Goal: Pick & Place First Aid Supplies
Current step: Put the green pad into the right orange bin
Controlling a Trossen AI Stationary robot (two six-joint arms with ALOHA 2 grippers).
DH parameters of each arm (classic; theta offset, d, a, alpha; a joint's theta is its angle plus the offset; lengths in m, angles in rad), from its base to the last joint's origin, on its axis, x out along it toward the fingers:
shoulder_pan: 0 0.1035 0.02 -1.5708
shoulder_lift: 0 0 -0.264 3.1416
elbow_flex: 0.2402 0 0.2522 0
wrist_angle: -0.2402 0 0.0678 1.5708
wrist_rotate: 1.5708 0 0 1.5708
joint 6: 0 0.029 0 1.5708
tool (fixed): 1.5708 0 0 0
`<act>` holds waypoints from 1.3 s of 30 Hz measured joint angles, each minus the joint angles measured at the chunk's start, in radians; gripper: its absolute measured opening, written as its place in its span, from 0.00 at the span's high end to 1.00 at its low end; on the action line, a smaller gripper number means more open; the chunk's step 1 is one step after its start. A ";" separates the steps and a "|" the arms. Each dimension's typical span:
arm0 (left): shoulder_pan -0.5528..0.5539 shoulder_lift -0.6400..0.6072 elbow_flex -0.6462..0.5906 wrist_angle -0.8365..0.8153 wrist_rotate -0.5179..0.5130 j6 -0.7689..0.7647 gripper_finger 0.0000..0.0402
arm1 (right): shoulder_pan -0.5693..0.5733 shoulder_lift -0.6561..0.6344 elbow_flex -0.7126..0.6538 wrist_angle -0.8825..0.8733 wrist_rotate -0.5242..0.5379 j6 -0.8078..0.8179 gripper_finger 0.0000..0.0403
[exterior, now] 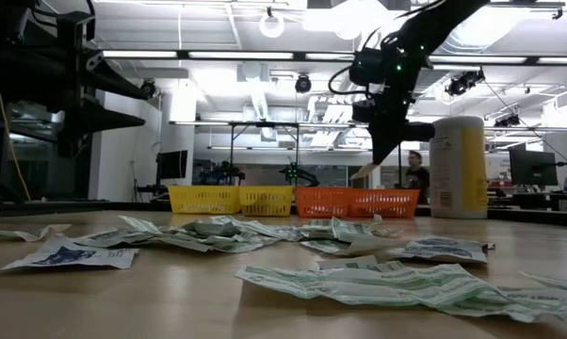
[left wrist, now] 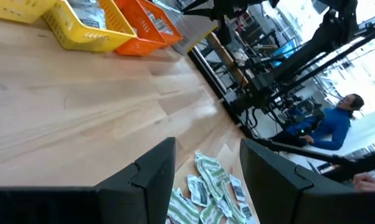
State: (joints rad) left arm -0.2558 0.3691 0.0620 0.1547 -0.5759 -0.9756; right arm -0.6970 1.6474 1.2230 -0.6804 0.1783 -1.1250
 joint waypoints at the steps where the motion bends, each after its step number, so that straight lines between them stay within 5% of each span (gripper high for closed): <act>1: 0.000 0.000 0.000 0.000 -0.008 -0.001 0.56 | -0.008 0.000 -0.008 0.018 -0.002 -0.009 1.00; 13: 0.000 0.000 0.000 0.000 -0.043 -0.003 0.56 | -0.084 0.002 -0.130 0.202 -0.082 -0.010 1.00; 21: 0.000 0.000 0.000 0.000 -0.045 -0.005 0.56 | -0.102 0.002 -0.206 0.296 -0.023 0.034 0.97; 39: 0.000 0.000 0.000 0.000 -0.032 -0.007 0.56 | -0.039 -0.068 -0.220 0.283 0.059 0.311 0.62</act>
State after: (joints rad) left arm -0.2558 0.3691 0.0620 0.1543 -0.6079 -0.9821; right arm -0.7360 1.5793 1.0031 -0.3970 0.2371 -0.8138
